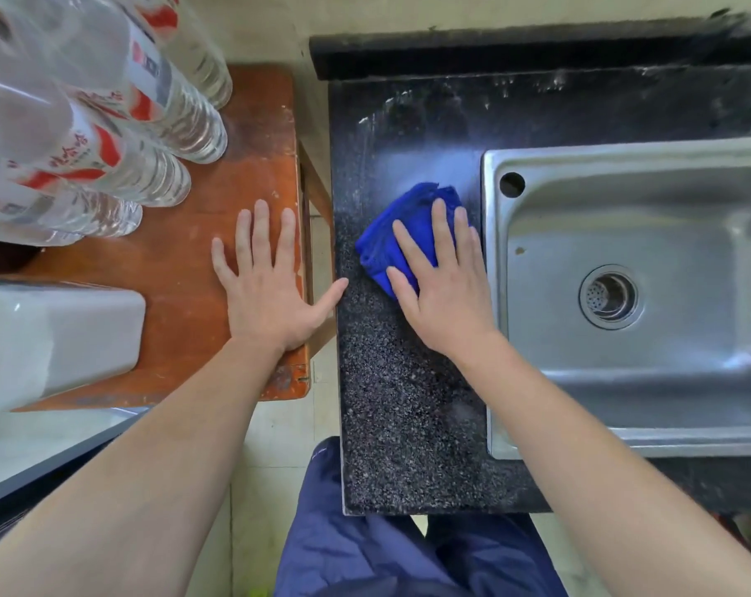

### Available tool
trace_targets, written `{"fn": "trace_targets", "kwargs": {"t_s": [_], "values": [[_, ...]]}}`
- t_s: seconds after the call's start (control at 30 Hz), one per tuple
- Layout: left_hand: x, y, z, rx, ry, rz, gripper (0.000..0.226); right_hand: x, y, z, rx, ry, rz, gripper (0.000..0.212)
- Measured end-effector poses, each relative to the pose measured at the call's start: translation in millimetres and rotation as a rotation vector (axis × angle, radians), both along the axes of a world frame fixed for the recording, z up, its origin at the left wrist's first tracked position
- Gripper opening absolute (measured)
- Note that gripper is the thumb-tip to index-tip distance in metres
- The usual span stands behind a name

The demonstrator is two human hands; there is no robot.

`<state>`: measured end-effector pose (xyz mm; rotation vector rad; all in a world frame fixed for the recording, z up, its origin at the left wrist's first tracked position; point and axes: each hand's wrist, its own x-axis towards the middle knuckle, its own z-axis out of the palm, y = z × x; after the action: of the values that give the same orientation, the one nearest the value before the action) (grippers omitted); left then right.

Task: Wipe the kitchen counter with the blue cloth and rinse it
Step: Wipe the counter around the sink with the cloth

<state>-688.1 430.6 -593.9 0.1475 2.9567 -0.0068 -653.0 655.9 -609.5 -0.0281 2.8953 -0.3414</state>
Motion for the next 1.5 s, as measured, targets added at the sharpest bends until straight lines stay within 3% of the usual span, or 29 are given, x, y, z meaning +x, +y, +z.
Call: {"fn": "trace_targets", "kwargs": {"t_s": [0.33,0.73,1.13,1.3,1.5], "values": [[-1,-1,1,-0.004,0.006,-0.010,0.105,-153,-24,1,0.073,-0.030,-0.131,0.061],[1,-1,0,0.014,0.001,-0.026,0.117,-18,-12,7,-0.038,-0.023,-0.005,0.060],[-1,0,1,-0.003,-0.025,-0.031,0.117,-166,-55,7,0.060,0.049,-0.035,0.065],[0,0,2,-0.008,-0.023,-0.028,0.116,-152,-60,4,0.064,0.068,-0.064,0.064],[1,-1,2,0.004,-0.021,-0.031,0.117,-73,-34,0,0.016,0.088,-0.119,0.060]]}}
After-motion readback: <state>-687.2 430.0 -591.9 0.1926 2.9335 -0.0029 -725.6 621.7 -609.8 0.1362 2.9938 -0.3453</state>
